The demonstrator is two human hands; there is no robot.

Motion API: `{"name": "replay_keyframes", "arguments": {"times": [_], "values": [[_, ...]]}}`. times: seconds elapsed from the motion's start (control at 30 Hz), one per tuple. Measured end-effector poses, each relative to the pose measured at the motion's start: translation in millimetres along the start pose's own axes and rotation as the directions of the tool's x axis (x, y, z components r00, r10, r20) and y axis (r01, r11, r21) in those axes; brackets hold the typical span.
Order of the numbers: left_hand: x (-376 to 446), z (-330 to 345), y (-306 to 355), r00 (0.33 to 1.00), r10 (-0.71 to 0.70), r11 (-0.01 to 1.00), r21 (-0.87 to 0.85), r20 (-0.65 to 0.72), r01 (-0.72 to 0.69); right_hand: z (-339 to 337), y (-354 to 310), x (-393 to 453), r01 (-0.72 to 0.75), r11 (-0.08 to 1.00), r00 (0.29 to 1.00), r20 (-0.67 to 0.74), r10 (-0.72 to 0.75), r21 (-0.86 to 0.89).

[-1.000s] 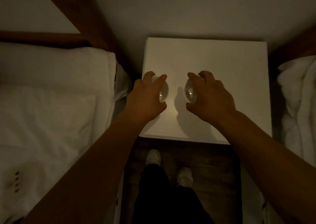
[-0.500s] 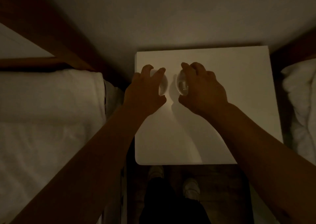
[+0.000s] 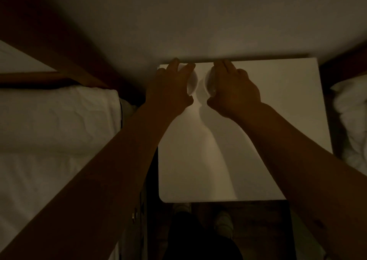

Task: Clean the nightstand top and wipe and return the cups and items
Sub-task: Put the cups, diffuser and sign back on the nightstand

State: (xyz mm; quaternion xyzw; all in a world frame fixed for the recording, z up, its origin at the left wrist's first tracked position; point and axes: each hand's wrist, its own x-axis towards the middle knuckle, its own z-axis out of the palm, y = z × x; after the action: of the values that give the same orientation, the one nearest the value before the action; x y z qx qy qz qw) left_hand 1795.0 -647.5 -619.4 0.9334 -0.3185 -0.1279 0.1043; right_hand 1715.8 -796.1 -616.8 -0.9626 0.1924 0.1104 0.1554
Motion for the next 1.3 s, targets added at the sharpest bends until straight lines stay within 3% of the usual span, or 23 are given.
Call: {"name": "replay_keyframes", "arguments": {"times": [0.43,0.57,0.73,0.97,1.3], "values": [[11,0,-3,0.999,-0.002,0.999,0.039,0.042,0.0,-2,9,18,0.05,0.997,0.998,0.038,-0.052,0.052],[6,1,-2,0.992,-0.042,0.999,0.034,0.123,0.038,-5,7,15,0.041,0.997,0.997,0.061,-0.044,0.058],[-15,-2,-2,1.0,-0.024,1.0,0.0,-0.002,0.024,-9,8,-2,0.056,0.998,0.997,-0.052,-0.058,-0.028],[-41,-8,-5,0.994,-0.109,0.994,0.014,-0.02,0.11,-15,3,-26,0.106,0.994,0.991,-0.077,-0.108,-0.032],[-127,-45,-18,0.954,-0.286,0.958,-0.063,-0.093,0.281,-25,-53,-74,0.333,0.937,0.939,-0.047,-0.34,-0.108]]}}
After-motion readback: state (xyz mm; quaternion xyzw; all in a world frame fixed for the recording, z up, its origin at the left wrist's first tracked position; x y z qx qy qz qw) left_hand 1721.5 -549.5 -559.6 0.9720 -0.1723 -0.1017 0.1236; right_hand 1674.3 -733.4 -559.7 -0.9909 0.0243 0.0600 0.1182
